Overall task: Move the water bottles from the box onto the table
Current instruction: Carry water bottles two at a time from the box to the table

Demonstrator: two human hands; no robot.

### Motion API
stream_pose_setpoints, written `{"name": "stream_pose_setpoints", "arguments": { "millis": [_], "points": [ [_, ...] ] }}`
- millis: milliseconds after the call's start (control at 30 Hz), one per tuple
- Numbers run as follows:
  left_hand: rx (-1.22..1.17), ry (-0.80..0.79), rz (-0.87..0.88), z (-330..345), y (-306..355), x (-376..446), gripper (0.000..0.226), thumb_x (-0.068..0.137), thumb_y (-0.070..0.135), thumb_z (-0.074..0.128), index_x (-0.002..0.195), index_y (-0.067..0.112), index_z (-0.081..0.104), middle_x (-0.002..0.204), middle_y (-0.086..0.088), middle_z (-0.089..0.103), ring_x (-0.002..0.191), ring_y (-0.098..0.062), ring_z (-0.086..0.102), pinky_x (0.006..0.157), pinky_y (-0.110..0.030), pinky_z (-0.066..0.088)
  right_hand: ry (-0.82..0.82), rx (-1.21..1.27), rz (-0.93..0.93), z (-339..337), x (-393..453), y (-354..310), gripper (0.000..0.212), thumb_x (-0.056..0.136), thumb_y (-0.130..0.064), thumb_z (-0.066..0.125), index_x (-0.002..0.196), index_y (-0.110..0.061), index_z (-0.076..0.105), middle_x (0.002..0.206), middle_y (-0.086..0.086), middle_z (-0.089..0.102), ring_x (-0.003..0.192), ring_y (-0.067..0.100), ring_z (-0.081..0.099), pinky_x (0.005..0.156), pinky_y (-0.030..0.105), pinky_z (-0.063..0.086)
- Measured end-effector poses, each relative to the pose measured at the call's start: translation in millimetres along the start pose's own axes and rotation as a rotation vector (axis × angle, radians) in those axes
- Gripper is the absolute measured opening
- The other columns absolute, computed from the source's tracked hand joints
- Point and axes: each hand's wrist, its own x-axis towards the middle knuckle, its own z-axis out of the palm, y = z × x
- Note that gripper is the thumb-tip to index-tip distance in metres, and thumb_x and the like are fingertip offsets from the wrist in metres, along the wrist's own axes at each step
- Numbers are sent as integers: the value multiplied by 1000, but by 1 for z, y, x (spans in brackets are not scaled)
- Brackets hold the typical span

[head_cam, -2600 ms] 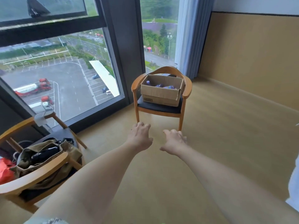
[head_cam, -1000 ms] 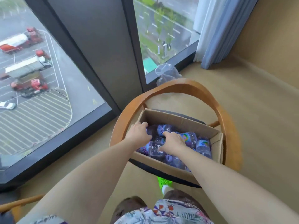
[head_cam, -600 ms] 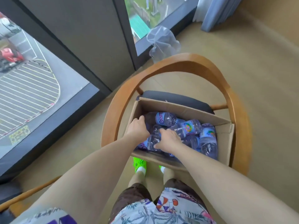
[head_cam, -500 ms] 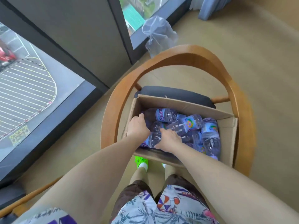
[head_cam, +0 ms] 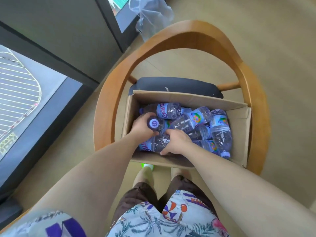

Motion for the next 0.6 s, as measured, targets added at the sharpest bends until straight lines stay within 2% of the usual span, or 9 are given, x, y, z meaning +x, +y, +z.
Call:
{"name": "stream_pose_setpoints", "arguments": {
  "millis": [100,233,333,367,467,533,600],
  "points": [
    [-32,0,-16,-8,1,-1,73,59,12,97,123,24,66,106,8,63,95,-12,59,84,-20,42,17,14,1,-2,-3,2,91,59,-54,94,137,-29,56,134,4,64,126,30,58,94,40,48],
    [-5,39,3,-14,12,-10,69,57,15,96,119,27,69,97,9,63,88,-12,57,77,-17,40,73,20,1,-6,-15,-2,89,56,-57,94,134,-28,61,131,2,66,124,28,59,92,38,47],
    [-71,62,8,-27,21,-19,58,54,19,95,105,33,72,82,19,65,81,-9,60,59,-11,39,143,46,-14,-11,-26,-10,89,54,-55,95,134,-31,64,127,2,68,124,28,60,92,37,48],
    [-99,66,10,-33,26,-22,53,53,19,95,99,34,71,78,22,65,80,-8,61,58,-10,39,169,57,-23,-14,-29,-13,87,53,-53,96,132,-33,66,125,2,70,122,28,61,92,36,49],
    [-230,74,-25,-52,41,-32,51,51,17,95,92,31,67,82,20,68,82,-8,65,64,-17,48,248,55,-66,-29,-42,-26,80,51,-47,97,124,-33,68,118,1,72,118,28,61,89,36,49],
    [-385,68,-80,-68,53,-37,56,49,17,95,98,22,68,92,6,73,85,-12,67,72,-28,56,294,95,-83,-40,-53,-33,77,51,-41,99,120,-31,67,117,-2,72,116,25,60,88,35,48],
    [-529,36,-92,-86,65,-45,59,47,21,94,101,16,72,97,-2,75,89,-17,68,78,-35,56,331,146,-82,-53,-67,-37,73,50,-34,99,114,-30,64,105,-6,68,111,23,60,78,33,44]
  ]
}}
